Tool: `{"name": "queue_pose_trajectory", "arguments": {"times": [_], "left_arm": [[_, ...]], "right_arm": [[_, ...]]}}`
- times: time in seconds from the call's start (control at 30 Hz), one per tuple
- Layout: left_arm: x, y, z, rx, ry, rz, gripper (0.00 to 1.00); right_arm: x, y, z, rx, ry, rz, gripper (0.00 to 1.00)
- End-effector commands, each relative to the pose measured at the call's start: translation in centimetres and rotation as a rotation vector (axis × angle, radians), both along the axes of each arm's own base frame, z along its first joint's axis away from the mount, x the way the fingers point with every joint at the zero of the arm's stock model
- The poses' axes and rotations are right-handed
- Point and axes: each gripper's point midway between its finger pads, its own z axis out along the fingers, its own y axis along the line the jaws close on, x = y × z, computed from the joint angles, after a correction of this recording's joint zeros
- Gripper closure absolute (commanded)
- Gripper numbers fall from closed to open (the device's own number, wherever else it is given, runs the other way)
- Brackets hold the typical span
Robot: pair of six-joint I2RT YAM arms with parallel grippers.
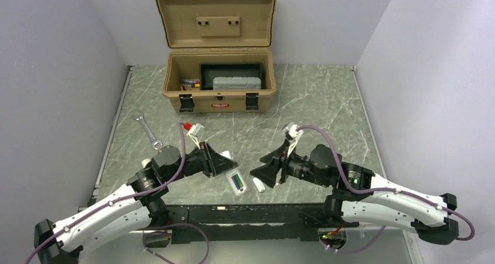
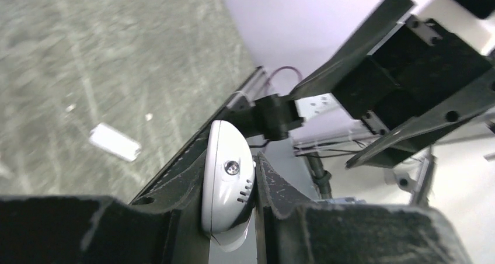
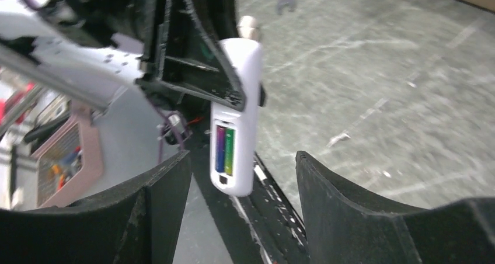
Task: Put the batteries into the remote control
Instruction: Load the battery into the remote control, then pick up the battery cover at the center of the board.
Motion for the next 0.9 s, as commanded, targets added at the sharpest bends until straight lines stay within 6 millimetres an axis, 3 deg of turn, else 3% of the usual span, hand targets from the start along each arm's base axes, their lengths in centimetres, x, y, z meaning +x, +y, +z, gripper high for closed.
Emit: {"name": "queue_pose_trajectory", "arguments": {"times": [0.0, 0.13, 0.5, 0.67, 0.87], "left_arm": [[1.4, 1.6, -3.9, 0.122, 0.111, 0.132, 1.00], [1.1, 1.7, -5.1, 0.096, 0.146, 0.134, 1.00], [1.1, 3.5, -7.6, 0.171, 0.190, 0.204, 1.00], [0.6, 3.6, -8.6, 0.147, 0.221, 0.193, 1.00], [0.6, 3.7, -8.7, 0.145, 0.220, 0.199, 1.00]], "right_arm": [[2.7, -3.9, -5.3, -0.155, 0.099, -0.267, 0.33], [2.1, -5.0, -10.5, -0.310, 0.200, -0.300, 0.33], [2.3, -4.8, -18.8, -0.606, 0.348, -0.463, 0.29], [1.3, -3.4, -21.2, -0.633, 0.367, -0.404, 0.30], [1.2, -2.4, -22.3, -0.657, 0.345, -0.361, 0.34]]}}
